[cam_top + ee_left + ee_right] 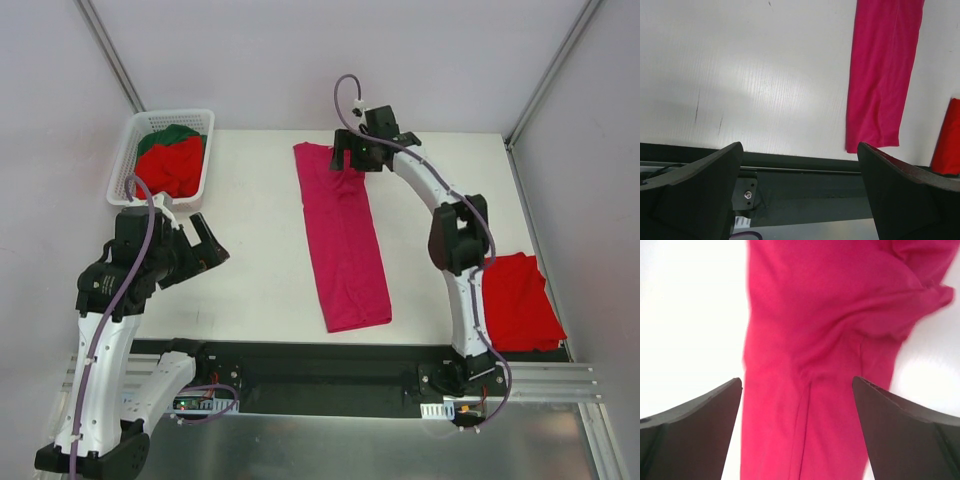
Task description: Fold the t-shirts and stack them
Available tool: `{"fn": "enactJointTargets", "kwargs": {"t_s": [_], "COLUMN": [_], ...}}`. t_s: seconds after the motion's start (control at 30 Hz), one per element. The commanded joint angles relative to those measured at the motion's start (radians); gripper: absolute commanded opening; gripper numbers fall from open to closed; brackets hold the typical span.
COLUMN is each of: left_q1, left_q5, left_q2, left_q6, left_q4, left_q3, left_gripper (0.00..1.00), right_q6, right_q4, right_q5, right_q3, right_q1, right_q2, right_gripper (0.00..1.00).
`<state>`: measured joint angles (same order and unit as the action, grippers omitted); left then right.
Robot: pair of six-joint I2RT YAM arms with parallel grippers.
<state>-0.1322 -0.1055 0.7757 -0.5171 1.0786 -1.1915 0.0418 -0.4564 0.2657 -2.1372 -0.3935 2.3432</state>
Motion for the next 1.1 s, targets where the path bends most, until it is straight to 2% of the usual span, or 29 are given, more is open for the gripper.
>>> {"fn": "enactJointTargets", "kwargs": {"t_s": [0.0,0.07,0.2,0.27,0.37,0.5,0.7,0.87,1.07], "left_q1": [-0.009,-0.009,-0.009,-0.007,-0.009,-0.009,-0.009,-0.009,-0.009], "left_q5": [-0.030,-0.030,-0.043,-0.051,-0.063,-0.082,-0.111,-0.123,-0.125], "left_q2": [-0.013,-0.018,-0.027,-0.035,-0.047,-0.073,-0.096,-0.101,-0.105], "left_q6": [-0.017,-0.017,-0.021,-0.023,-0.021,-0.020,-0.024,-0.021,-0.009], "left_q4": [-0.031,-0.034,-0.043,-0.043,-0.043,-0.040,-0.029,-0.022,0.000], "left_q3": [-0.014,-0.010,0.004,0.009,0.012,0.021,0.033,0.030,0.018], "left_gripper": [0.99,0.99,0.99,0.99,0.99,0.99,0.99,0.99,0.99], "right_q6": [-0.152,-0.140,-0.068,-0.005,0.044,0.073,0.095,0.099,0.196], "right_q4": [-0.120,-0.197,-0.300,-0.304,-0.314,-0.366,-0.423,-0.378,-0.331], "right_q5": [-0.230,-0.259,-0.414,-0.421,-0.525,-0.679,-0.801,-0.793,-0.646], "right_q3": [0.140,0.218,0.426,0.489,0.559,0.527,0.413,0.376,0.349], "right_q1": [-0.125,-0.168,-0.315,-0.355,-0.435,-0.481,-0.479,-0.473,-0.406], "right_q2": [-0.376,-0.427,-0.459,-0.452,-0.420,-0.361,-0.302,-0.272,-0.209], "right_gripper": [0.96,0.96,0.96,0.96,0.96,0.96,0.96,0.96,0.96]}}
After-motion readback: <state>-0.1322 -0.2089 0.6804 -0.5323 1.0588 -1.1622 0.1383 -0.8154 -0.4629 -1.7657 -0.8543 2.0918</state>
